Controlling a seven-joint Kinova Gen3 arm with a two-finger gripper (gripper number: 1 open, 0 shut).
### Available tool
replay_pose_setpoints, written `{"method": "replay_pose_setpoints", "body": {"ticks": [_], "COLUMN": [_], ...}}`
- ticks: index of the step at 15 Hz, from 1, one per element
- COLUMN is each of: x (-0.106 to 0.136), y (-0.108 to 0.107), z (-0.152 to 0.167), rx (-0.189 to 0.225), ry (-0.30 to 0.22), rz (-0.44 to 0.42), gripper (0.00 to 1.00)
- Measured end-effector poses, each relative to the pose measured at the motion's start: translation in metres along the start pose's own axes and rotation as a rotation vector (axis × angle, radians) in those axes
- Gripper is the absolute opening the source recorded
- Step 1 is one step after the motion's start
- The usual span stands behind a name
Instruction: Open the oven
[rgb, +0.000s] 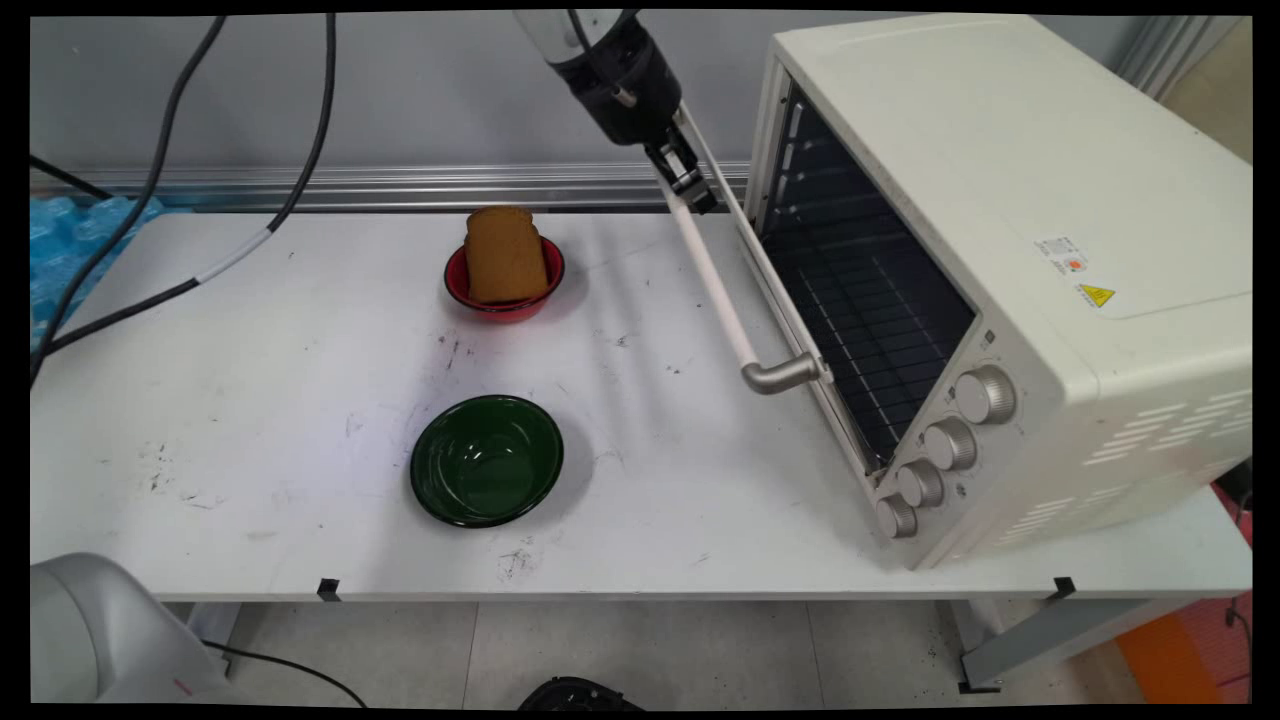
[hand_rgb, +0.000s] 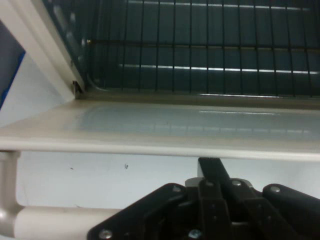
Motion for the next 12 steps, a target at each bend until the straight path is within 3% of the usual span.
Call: {"method": "replay_pose_setpoints", "body": {"ticks": [12], "x": [-0.054], "y": [-0.006], "z": [0.012], "rx": [-0.018], "ry": [0.028], "rz": [-0.008], "gripper": [0.00]}}
